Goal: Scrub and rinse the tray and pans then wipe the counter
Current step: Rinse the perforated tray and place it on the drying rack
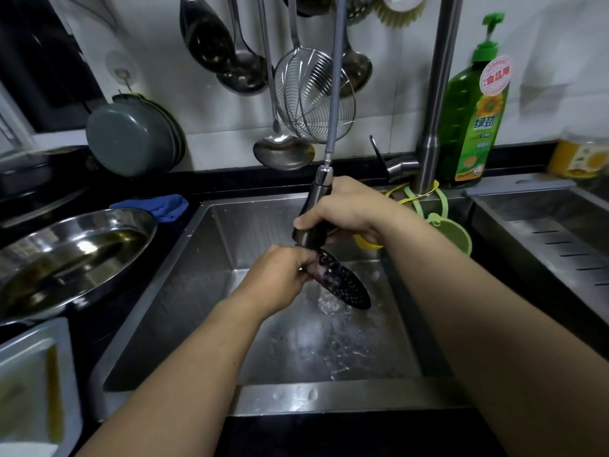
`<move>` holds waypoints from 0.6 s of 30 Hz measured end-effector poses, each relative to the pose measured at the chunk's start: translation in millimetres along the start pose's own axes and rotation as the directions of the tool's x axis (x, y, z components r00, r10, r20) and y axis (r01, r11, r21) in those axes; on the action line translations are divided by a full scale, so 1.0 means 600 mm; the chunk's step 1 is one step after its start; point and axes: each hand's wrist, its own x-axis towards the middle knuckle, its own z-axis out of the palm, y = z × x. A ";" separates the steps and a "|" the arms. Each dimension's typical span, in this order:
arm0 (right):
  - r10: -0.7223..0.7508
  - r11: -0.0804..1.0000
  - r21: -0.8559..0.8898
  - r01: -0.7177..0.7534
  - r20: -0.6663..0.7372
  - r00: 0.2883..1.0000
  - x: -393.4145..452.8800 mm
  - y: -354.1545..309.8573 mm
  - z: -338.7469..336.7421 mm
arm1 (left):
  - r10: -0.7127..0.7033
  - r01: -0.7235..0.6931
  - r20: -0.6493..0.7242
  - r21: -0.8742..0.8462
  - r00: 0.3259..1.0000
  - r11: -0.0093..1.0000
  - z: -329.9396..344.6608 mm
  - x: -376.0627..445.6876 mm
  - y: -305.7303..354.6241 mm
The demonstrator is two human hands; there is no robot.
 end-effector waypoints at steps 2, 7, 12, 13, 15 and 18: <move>-0.004 1.000 0.008 0.005 -0.066 0.998 0.008 0.009 0.003 | 0.051 -0.051 -0.020 -0.017 0.999 0.999 0.001 -0.003 0.003; -0.048 0.976 -0.217 0.001 -0.211 0.976 0.013 0.028 -0.024 | 0.107 -0.108 -0.061 -0.010 0.992 0.994 0.005 -0.002 0.002; 0.057 0.908 -0.402 -0.121 -0.167 0.984 0.000 0.018 -0.073 | 0.096 -0.100 -0.076 -0.061 0.992 0.993 0.004 -0.005 0.000; 0.094 0.905 -0.403 -0.136 -0.121 0.988 -0.004 0.014 -0.083 | 0.092 -0.098 -0.079 -0.069 0.993 0.993 0.003 -0.005 -0.001; 0.157 0.922 -0.359 -0.148 -0.004 0.988 -0.016 0.006 -0.100 | 0.090 -0.097 -0.084 -0.080 0.992 0.992 0.003 -0.003 -0.003; 0.174 0.954 -0.273 -0.123 0.168 0.970 -0.028 -0.001 -0.102 | 0.074 -0.082 -0.081 -0.102 0.994 0.991 0.003 -0.003 -0.004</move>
